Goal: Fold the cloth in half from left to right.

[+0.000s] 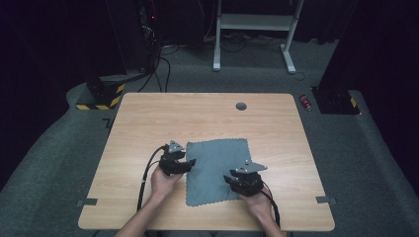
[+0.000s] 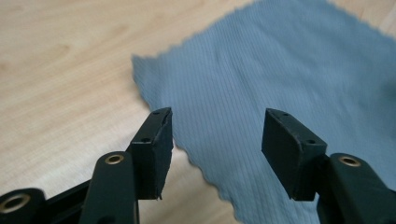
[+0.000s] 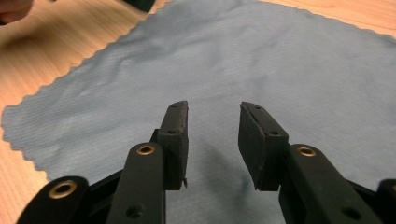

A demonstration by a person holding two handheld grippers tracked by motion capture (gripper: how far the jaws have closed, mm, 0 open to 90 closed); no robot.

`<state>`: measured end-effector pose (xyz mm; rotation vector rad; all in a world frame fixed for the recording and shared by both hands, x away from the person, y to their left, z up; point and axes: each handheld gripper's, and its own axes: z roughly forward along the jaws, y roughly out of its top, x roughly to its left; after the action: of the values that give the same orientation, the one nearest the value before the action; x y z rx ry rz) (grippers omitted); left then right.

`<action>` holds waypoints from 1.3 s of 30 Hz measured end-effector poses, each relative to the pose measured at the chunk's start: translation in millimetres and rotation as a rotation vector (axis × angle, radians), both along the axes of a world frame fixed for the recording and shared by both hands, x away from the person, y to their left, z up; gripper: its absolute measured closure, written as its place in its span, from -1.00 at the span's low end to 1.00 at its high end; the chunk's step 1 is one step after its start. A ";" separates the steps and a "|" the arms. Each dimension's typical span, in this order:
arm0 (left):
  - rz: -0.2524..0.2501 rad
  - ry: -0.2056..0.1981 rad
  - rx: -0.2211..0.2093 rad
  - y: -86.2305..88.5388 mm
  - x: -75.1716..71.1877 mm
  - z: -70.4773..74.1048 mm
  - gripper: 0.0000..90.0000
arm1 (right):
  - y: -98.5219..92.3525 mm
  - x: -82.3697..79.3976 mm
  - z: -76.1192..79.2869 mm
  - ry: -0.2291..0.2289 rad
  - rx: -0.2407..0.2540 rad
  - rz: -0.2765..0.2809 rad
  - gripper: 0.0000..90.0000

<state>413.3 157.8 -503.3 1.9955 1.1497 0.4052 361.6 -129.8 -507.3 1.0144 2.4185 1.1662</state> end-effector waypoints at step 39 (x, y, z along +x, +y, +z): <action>0.097 0.087 0.091 -0.5 71.5 -9.6 0.20 | 113.0 -61.2 -11.2 -0.020 -0.077 0.380 0.42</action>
<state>484.8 157.3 -512.9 2.0584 1.3075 0.4302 300.4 -16.7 -518.5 0.5289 2.6930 1.1739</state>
